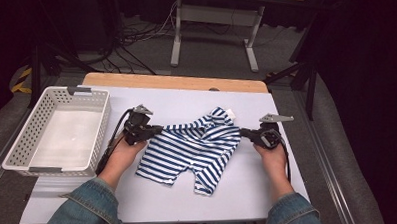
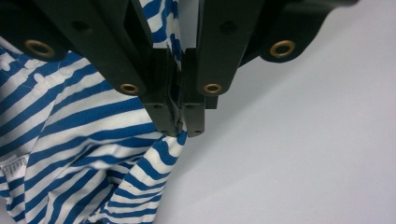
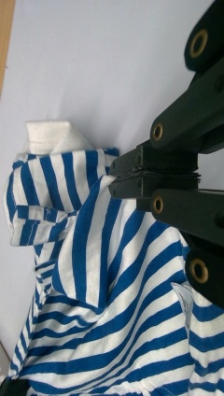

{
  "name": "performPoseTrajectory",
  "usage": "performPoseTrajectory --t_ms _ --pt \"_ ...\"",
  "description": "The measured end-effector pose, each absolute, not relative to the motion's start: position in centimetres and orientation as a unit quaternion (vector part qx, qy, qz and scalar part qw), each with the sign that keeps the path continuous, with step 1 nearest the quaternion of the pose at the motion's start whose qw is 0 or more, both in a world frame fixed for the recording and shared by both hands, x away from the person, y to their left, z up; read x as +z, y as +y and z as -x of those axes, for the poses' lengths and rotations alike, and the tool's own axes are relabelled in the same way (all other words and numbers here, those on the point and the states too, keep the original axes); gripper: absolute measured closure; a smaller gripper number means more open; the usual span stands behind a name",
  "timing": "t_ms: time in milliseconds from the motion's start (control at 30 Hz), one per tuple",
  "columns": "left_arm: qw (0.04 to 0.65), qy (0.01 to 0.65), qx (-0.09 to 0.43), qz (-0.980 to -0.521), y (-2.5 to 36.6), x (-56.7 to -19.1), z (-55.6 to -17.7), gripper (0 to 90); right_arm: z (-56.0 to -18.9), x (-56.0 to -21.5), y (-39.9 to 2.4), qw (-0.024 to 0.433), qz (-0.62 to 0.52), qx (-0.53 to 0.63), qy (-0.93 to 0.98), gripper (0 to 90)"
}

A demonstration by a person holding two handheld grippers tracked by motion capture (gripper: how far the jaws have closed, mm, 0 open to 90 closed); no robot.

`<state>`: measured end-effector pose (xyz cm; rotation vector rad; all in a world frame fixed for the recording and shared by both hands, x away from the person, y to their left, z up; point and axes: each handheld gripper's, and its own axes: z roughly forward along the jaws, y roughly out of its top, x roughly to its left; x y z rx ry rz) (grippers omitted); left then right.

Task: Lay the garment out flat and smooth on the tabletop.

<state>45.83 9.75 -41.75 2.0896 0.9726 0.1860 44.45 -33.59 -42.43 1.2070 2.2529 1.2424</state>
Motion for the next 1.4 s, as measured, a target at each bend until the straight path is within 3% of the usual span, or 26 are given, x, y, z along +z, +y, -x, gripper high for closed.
performPoseTrajectory --t_ms 300,467,533,567,600,700,1067,1400 --pt "0.387 0.412 0.093 -0.819 10.7 -42.4 -46.2 86.3 -46.1 -42.4 -32.9 0.170 -0.413 0.417 0.792 89.4" --pt "0.390 0.425 0.064 -0.815 11.0 -43.2 -46.3 84.7 -46.6 -43.0 -32.3 0.166 -0.409 0.407 0.800 87.5" --pt "0.402 0.425 0.050 -0.810 11.1 -43.4 -46.4 70.9 -46.4 -43.0 -32.2 0.157 -0.412 0.406 0.800 83.0" --pt "0.421 0.428 0.026 -0.799 11.4 -43.5 -46.4 70.9 -46.3 -42.8 -32.2 0.162 -0.412 0.405 0.800 76.6" --pt "0.425 0.431 0.030 -0.795 11.7 -43.3 -46.3 56.4 -45.6 -42.2 -32.2 0.179 -0.411 0.406 0.796 67.8" --pt "0.434 0.424 0.049 -0.794 12.2 -42.9 -45.9 48.1 -44.7 -41.4 -32.4 0.180 -0.411 0.433 0.782 59.5" --pt "0.454 0.384 0.061 -0.801 13.2 -42.2 -43.0 41.1 -41.9 -41.7 -28.6 0.109 -0.300 0.441 0.839 55.5" --pt "0.447 0.364 0.055 -0.815 14.2 -43.0 -40.3 41.6 -40.4 -42.9 -23.8 0.040 -0.221 0.423 0.878 53.4"
